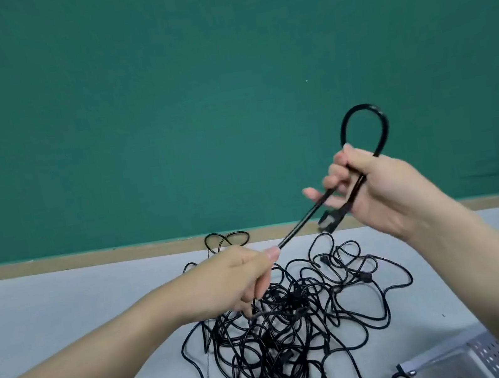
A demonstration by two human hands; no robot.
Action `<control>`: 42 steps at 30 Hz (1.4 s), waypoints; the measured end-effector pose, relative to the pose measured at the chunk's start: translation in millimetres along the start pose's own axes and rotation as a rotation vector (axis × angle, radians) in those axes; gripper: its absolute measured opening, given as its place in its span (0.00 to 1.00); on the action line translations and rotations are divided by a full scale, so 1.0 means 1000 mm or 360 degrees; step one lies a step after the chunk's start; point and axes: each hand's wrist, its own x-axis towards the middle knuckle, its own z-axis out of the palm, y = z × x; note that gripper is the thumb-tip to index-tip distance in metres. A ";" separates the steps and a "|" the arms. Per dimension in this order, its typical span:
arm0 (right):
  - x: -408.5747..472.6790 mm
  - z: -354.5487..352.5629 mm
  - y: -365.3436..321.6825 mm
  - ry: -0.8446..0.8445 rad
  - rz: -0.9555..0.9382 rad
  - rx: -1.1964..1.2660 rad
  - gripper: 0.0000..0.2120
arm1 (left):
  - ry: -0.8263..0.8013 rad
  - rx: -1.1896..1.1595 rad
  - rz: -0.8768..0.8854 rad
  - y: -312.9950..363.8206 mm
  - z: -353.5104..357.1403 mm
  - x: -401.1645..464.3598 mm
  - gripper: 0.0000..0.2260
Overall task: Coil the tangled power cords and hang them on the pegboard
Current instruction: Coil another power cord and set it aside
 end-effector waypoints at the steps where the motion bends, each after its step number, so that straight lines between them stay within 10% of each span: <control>1: 0.004 -0.003 -0.004 0.0012 0.0014 0.0110 0.17 | -0.0021 0.0019 -0.0011 -0.001 0.001 0.001 0.25; 8: 0.019 -0.016 0.003 0.0112 0.0166 -0.0040 0.16 | 0.0290 0.0686 0.0333 0.003 -0.007 -0.005 0.23; 14: -0.013 0.026 0.050 -0.0380 0.0544 -0.0756 0.24 | 0.0689 0.0700 0.0913 0.016 -0.022 -0.022 0.15; 17: -0.036 0.046 0.068 -0.0759 0.0780 -0.0629 0.33 | 0.0641 0.0528 0.0790 0.017 -0.022 -0.020 0.12; 20: -0.045 0.047 0.072 -0.0882 0.0832 -0.0555 0.18 | 0.0633 0.0342 0.0656 0.015 -0.021 -0.022 0.07; 25: -0.040 0.035 0.069 -0.0828 0.1004 -0.0868 0.19 | 0.0846 0.0313 0.0564 0.014 -0.017 -0.026 0.22; 35: -0.051 0.024 0.068 -0.1103 0.1362 -0.1107 0.10 | 0.0384 0.0758 0.0383 0.004 -0.005 -0.027 0.18; 42: -0.046 0.021 0.068 -0.1014 0.0865 -0.1848 0.08 | 0.0282 0.0558 0.0326 -0.006 0.002 -0.013 0.21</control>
